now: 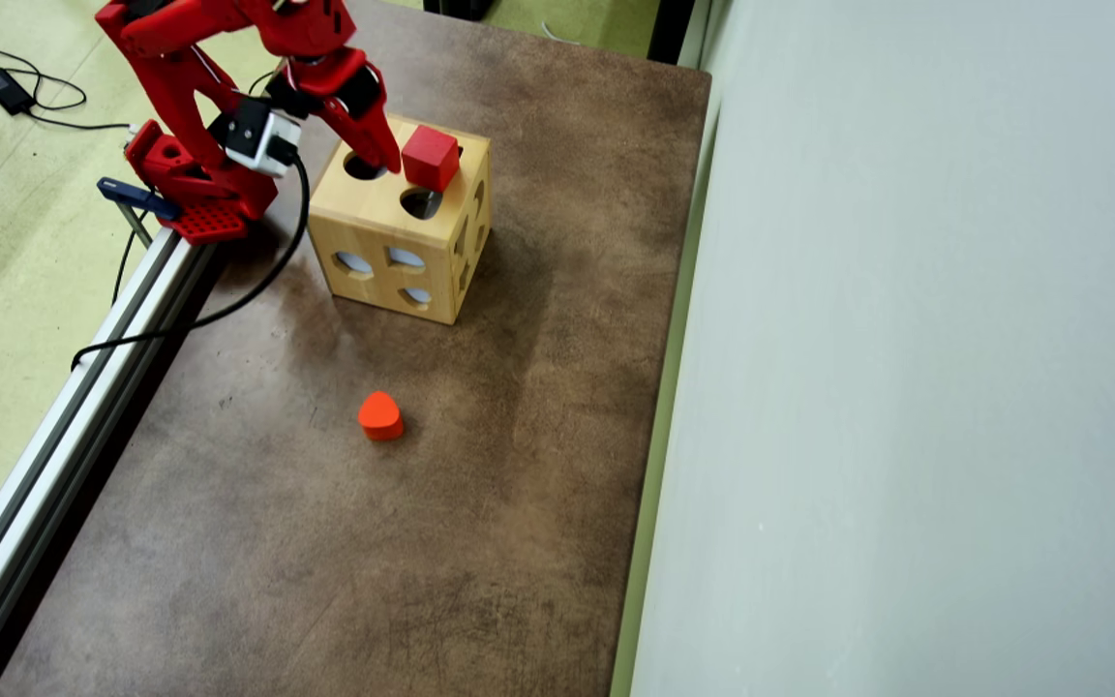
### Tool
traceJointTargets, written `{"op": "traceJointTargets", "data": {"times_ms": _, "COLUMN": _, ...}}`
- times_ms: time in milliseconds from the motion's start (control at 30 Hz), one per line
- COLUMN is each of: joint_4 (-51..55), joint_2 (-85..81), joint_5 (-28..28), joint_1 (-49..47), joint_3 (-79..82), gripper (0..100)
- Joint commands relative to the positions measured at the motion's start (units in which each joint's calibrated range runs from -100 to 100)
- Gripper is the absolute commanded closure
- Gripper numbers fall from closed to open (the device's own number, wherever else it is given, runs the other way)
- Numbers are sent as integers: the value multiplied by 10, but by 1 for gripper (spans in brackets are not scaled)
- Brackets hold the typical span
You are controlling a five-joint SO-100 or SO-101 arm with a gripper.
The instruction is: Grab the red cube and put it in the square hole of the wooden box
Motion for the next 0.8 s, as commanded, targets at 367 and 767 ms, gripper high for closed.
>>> {"op": "traceJointTargets", "data": {"times_ms": 367, "joint_4": -52, "joint_2": 40, "joint_5": 52, "joint_1": -31, "joint_3": -14, "gripper": 87}}
{"op": "traceJointTargets", "data": {"times_ms": 767, "joint_4": -45, "joint_2": 42, "joint_5": 77, "joint_1": -32, "joint_3": -12, "gripper": 87}}
